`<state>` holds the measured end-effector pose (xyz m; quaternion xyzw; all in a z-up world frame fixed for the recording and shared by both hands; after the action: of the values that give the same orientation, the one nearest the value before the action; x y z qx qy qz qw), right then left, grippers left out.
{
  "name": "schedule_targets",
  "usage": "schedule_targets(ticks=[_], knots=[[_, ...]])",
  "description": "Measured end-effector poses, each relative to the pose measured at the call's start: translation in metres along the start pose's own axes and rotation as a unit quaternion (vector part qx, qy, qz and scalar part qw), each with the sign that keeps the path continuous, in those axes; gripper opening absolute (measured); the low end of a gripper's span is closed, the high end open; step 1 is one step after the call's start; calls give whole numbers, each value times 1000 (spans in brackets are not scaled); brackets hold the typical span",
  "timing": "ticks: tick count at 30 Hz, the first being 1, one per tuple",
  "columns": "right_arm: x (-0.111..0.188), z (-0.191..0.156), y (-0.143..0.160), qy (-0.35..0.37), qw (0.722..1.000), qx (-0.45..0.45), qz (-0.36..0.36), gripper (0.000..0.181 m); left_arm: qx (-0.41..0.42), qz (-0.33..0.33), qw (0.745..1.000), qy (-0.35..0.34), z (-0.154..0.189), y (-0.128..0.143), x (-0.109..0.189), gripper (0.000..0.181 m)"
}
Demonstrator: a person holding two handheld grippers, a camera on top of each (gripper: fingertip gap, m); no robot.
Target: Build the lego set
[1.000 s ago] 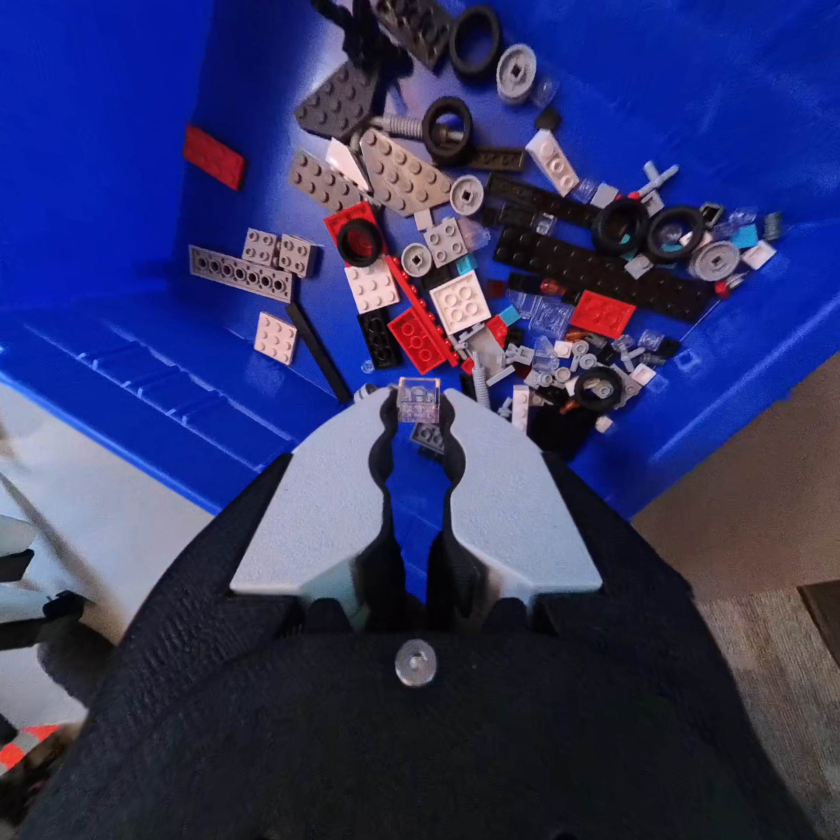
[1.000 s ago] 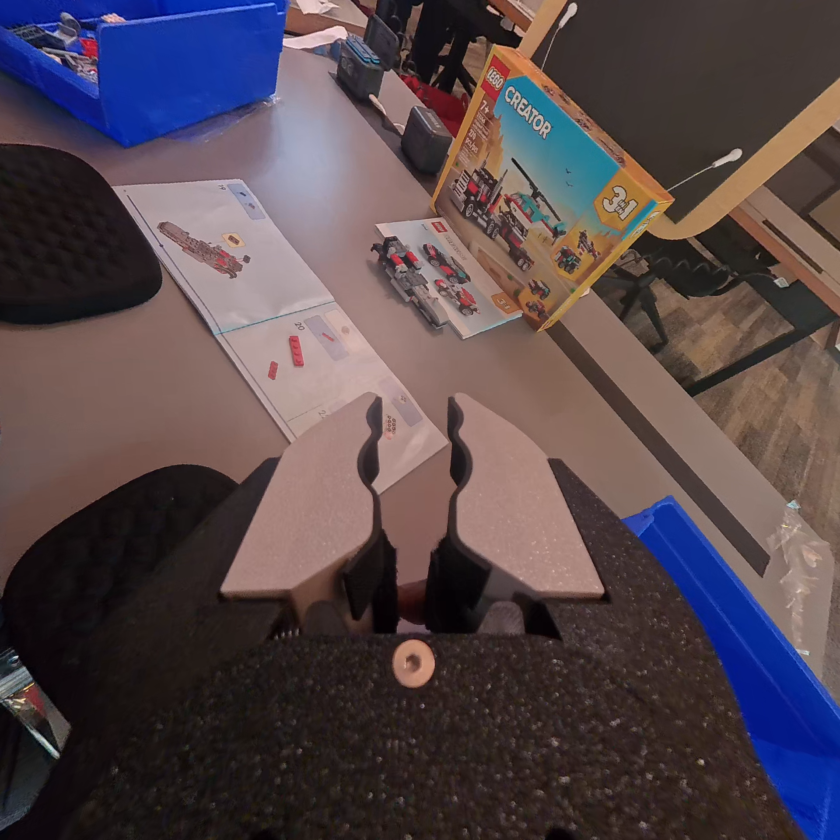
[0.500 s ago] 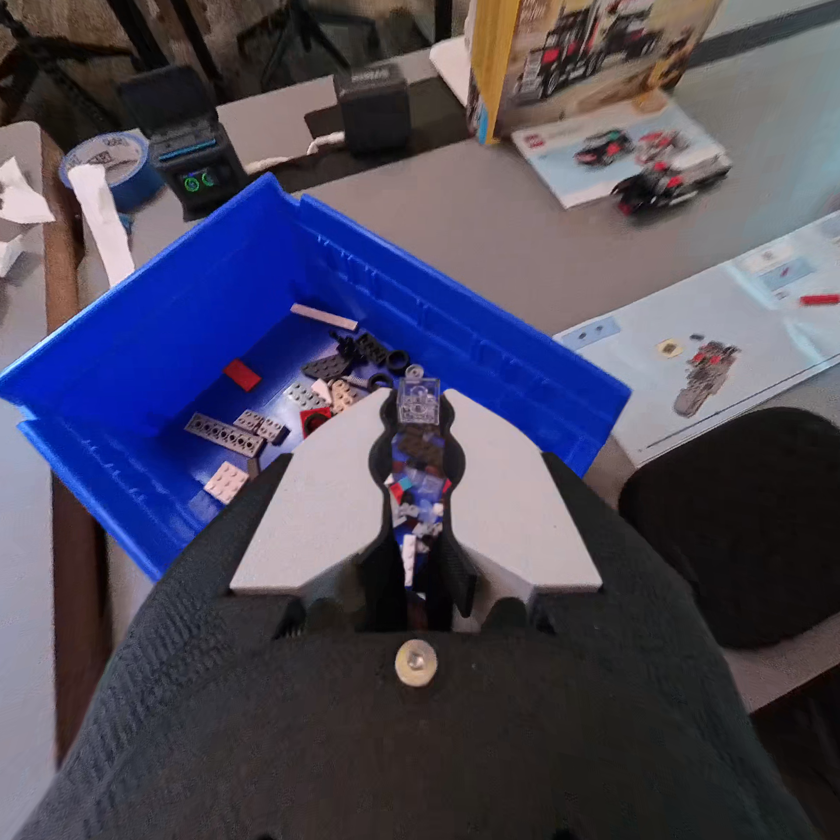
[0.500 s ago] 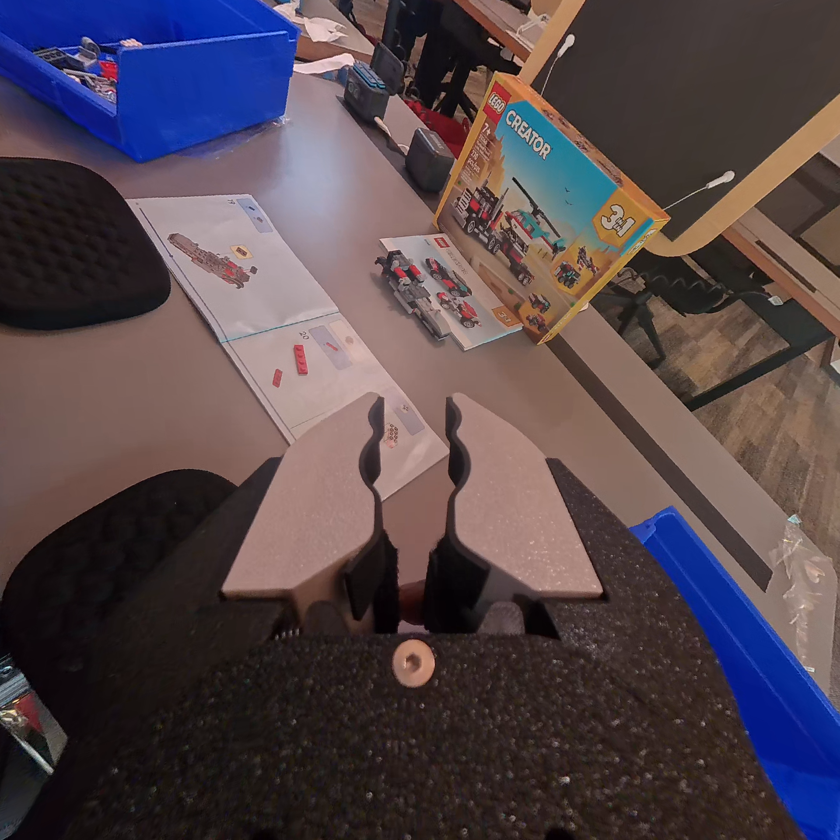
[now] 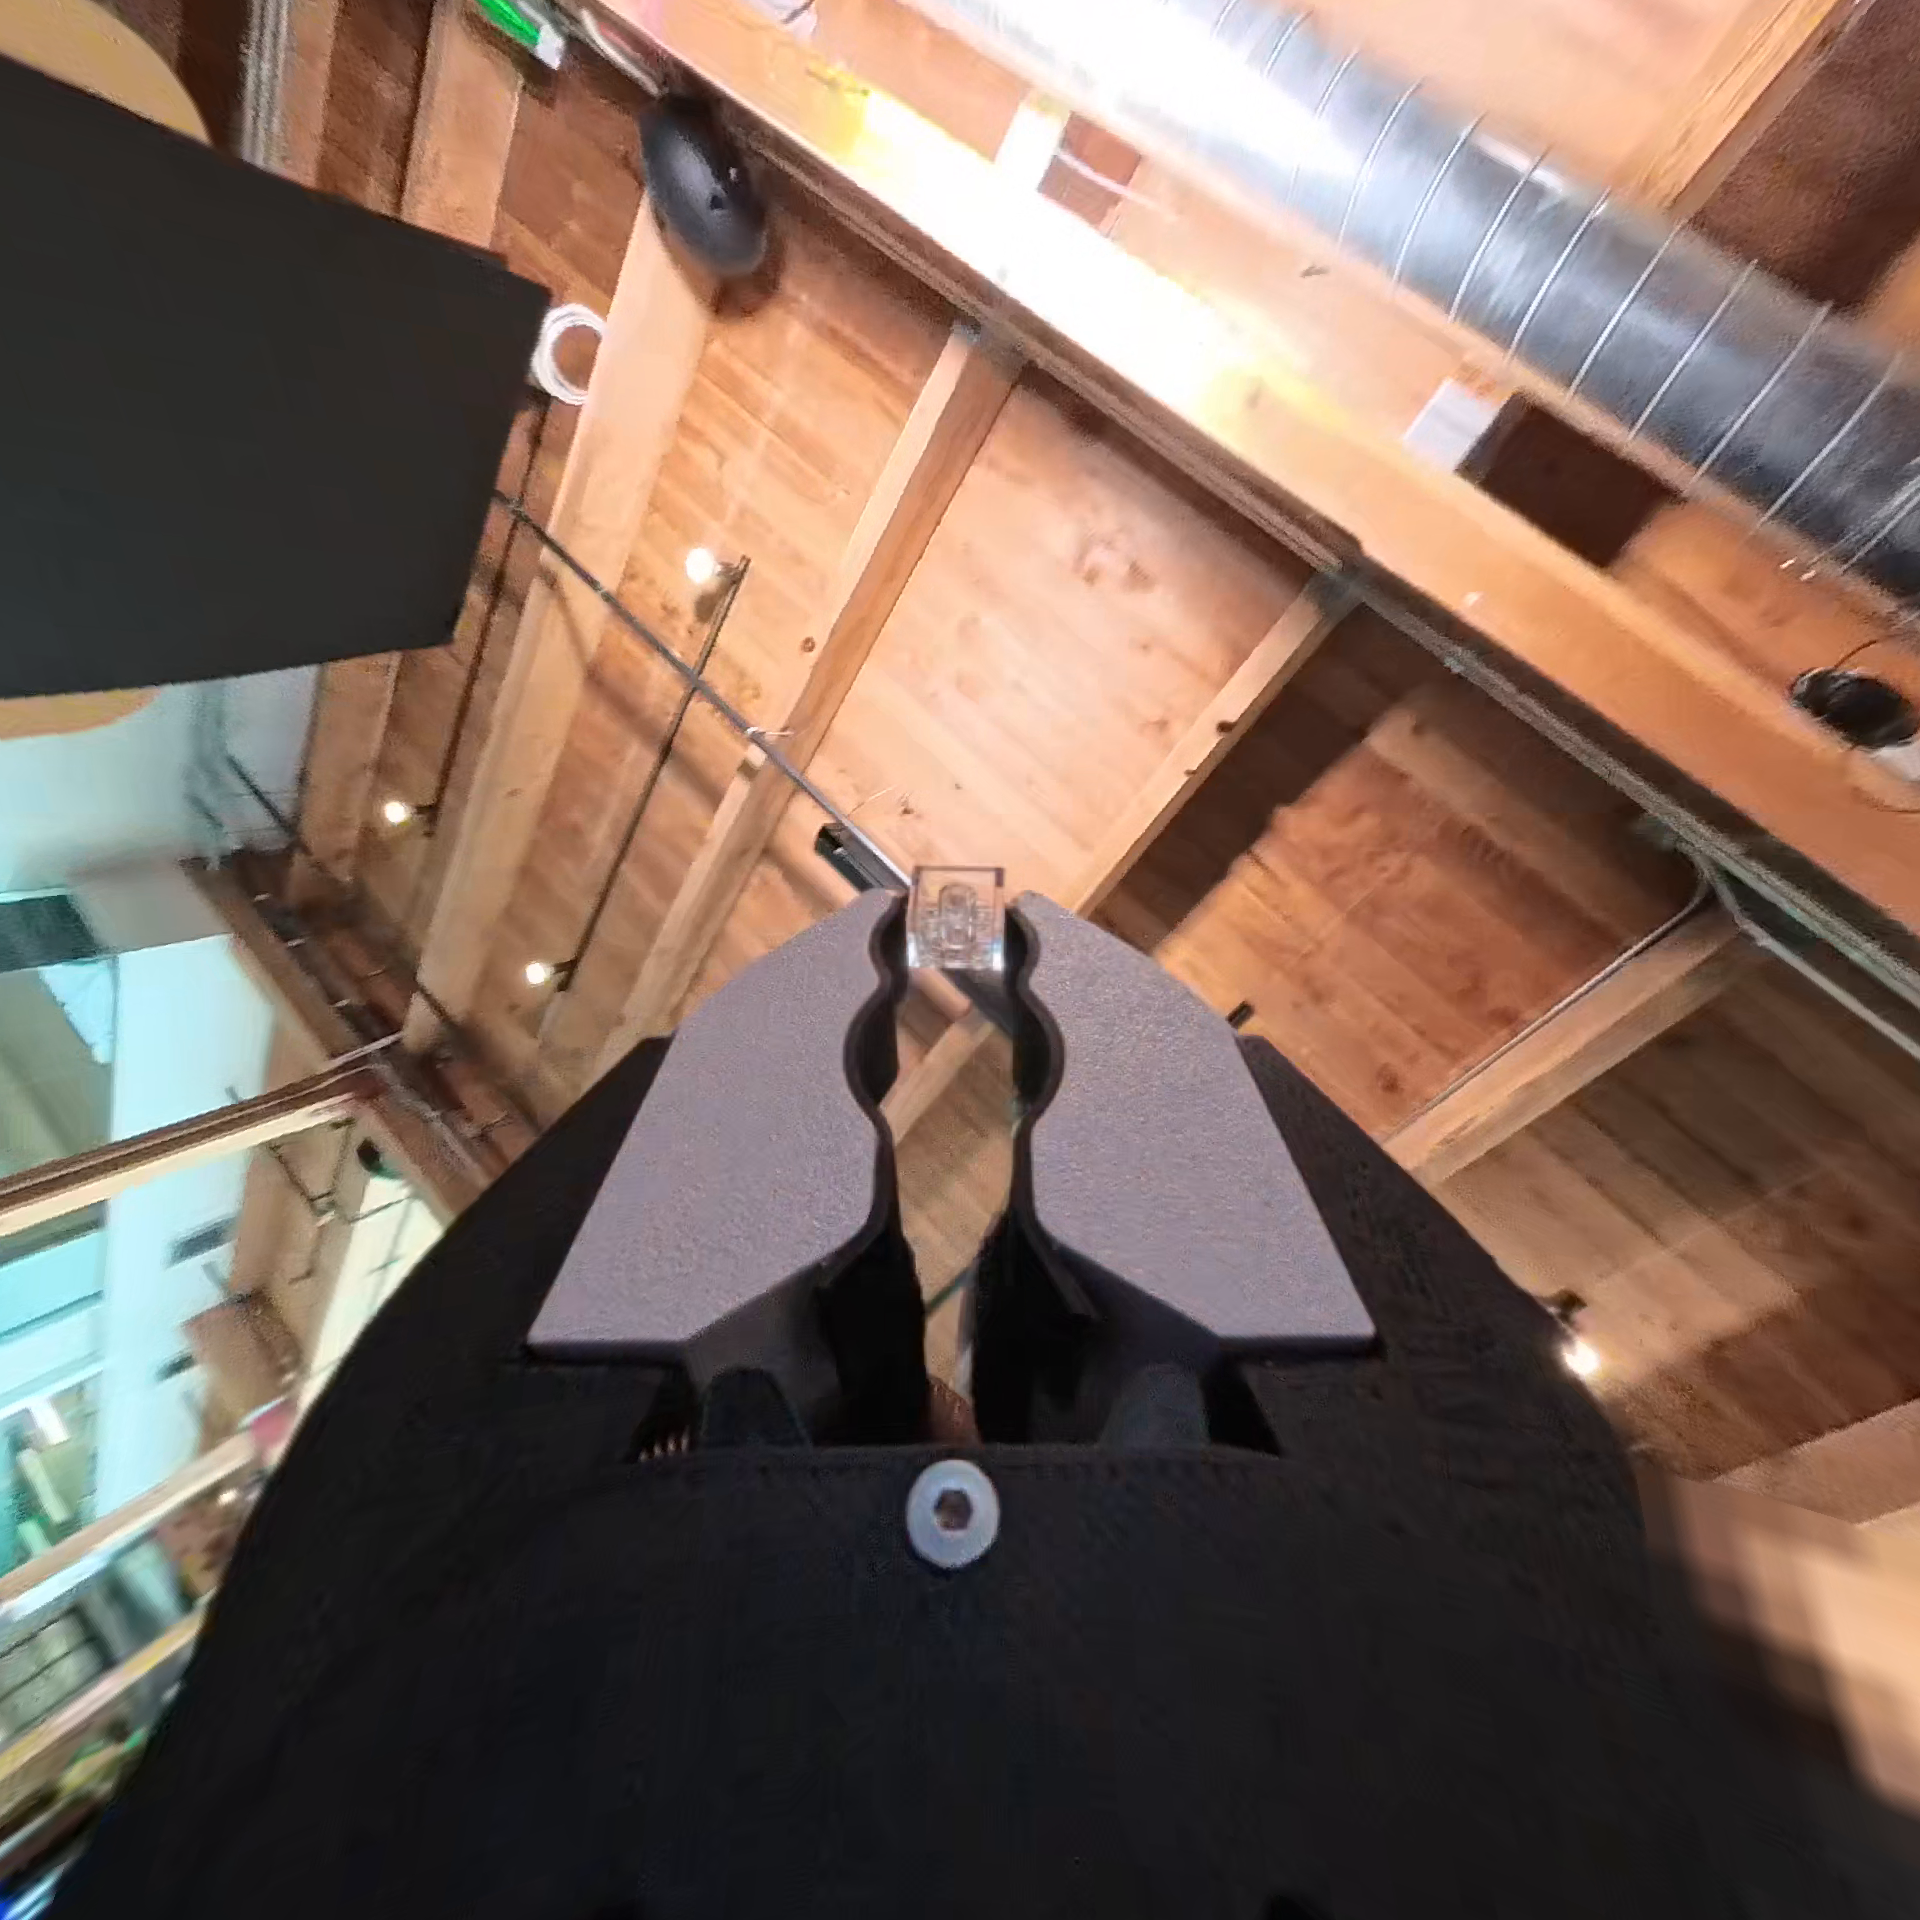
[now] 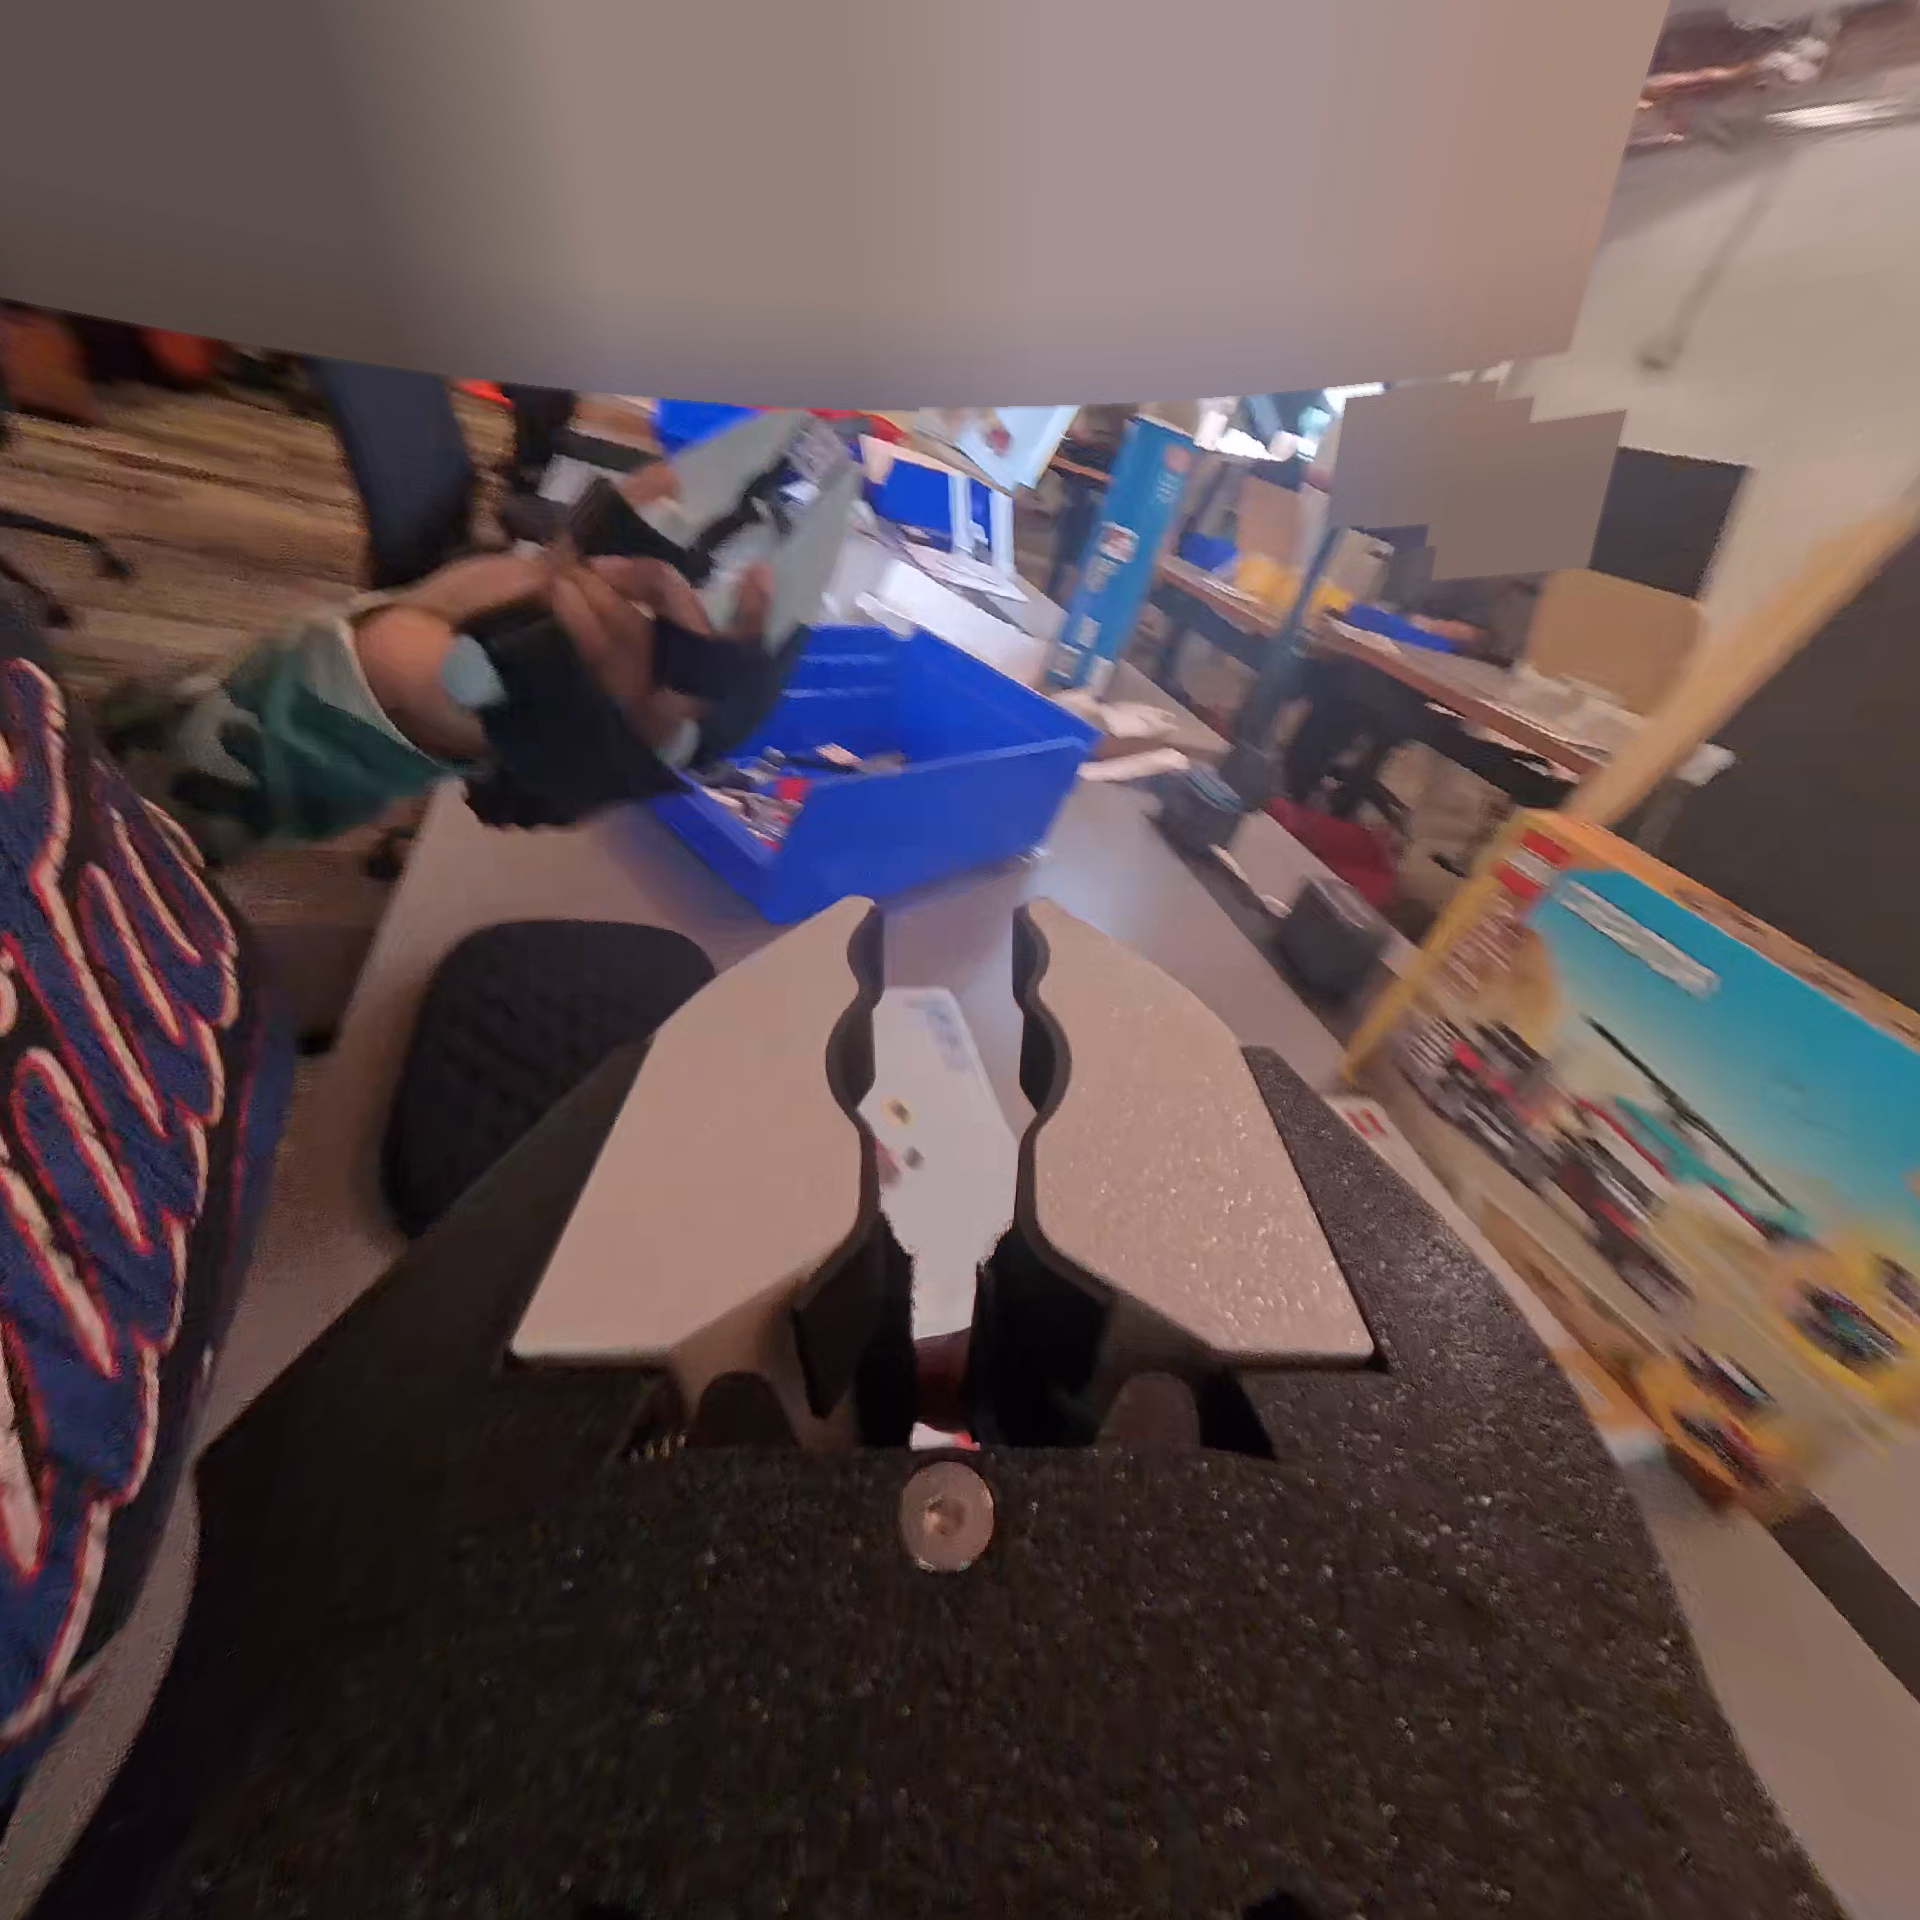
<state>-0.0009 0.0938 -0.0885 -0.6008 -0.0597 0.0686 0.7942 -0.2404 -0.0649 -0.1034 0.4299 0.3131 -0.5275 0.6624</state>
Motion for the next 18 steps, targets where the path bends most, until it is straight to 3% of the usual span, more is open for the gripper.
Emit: schedule_targets(ticks=[6, 12, 18], knots=[[-44, -20, -5, -51, 998, 17, 39, 23, 49, 37, 996, 57, -10, 24, 1, 17], [-73, -20, -33, -47, 991, 56, 110, 17, 81, 53, 995, 26, -21, 38, 11, 16], [-108, -32, -38, -48, 977, 195, 73, 24, 127, 20, 992, -21, -38, 61, 17, 17]])
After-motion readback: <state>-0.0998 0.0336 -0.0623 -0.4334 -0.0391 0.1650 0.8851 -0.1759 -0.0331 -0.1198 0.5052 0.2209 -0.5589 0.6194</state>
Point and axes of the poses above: each gripper's, where its closed fingertips meet, x back along the fingers, y out of its underside, z = x × y across the jaws, the point moved 8 cm from there along x, back along the fingers, and after that the axes turned 4 degrees about y, right-handed, at the moved point
